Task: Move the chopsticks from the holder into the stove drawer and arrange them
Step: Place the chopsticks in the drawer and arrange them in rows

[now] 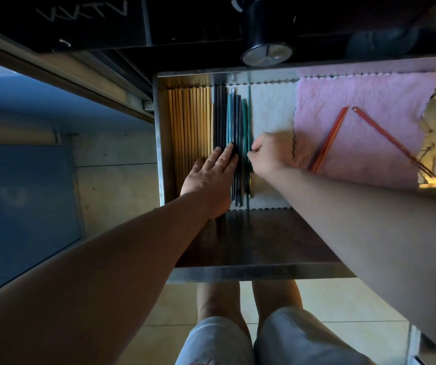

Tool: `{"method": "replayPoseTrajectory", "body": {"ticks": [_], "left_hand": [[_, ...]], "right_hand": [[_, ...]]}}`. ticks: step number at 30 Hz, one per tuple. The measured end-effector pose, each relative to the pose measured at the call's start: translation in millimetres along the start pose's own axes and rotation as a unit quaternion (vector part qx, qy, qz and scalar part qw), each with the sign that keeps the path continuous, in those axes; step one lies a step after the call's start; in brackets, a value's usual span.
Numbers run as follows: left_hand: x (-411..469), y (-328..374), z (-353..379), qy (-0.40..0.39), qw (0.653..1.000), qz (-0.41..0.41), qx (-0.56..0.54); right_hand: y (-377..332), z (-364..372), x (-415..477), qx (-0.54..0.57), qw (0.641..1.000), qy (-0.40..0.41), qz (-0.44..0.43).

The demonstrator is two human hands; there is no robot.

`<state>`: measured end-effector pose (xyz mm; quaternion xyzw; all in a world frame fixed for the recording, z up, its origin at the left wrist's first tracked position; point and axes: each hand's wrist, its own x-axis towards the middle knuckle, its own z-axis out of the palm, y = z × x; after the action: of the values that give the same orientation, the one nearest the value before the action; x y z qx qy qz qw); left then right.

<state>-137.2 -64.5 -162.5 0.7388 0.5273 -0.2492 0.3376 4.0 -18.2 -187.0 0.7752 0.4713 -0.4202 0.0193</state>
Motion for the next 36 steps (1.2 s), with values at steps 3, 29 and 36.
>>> {"method": "replayPoseTrajectory", "body": {"ticks": [3,29,36], "left_hand": [[0,3,-2,-0.005,1.000,-0.007,-0.003],[49,156,-21,0.017,0.978,-0.076,-0.193],[77,188,-3,0.057,0.952,-0.164,-0.250]], "right_hand": [[-3,-4,-3,0.017,1.000,-0.019,0.003],[161,-114,15,0.034,0.997,0.008,0.075],[170,-152,17,-0.063,0.991,0.111,0.026]]}}
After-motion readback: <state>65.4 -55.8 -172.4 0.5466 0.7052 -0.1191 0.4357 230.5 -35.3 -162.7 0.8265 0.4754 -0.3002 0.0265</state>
